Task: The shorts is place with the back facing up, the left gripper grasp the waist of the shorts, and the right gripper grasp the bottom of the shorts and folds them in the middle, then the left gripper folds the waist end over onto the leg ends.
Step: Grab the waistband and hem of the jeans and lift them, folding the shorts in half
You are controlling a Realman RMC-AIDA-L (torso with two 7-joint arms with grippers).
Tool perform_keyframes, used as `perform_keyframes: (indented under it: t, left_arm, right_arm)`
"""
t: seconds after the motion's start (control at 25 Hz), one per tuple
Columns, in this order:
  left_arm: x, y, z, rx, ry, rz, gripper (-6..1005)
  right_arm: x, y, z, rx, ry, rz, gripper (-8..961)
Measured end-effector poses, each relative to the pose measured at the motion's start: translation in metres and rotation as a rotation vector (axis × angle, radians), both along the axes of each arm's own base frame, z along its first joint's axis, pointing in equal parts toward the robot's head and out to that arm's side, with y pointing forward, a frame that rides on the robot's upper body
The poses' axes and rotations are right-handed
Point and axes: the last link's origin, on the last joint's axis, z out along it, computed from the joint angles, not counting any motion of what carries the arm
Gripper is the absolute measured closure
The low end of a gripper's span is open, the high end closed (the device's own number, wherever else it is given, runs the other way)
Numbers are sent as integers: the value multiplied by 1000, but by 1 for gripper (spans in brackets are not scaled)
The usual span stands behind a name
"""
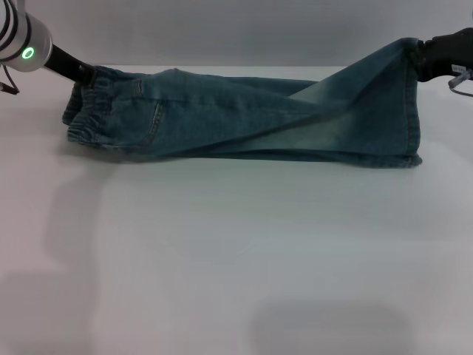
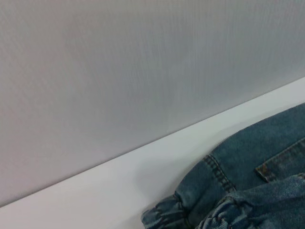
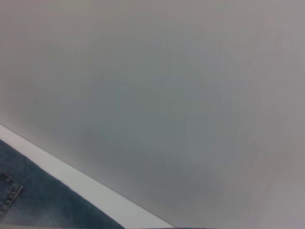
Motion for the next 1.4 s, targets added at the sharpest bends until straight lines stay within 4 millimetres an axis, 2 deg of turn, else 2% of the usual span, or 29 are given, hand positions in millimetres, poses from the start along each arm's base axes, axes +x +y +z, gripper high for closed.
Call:
perform_keyframes:
  t: [0.48, 0.72, 1.4]
  left_arm:
    - [-8, 1, -2, 41, -15, 14, 893]
    - [-13, 1, -1, 62, -20, 16, 889]
    - [-13, 3, -1, 84, -28, 13, 875]
  right_arm:
    - [6, 3, -4, 33, 12, -44, 947]
    - [7, 3, -1, 69, 88, -65, 947]
    - [16, 3, 1, 112, 106, -107, 948]
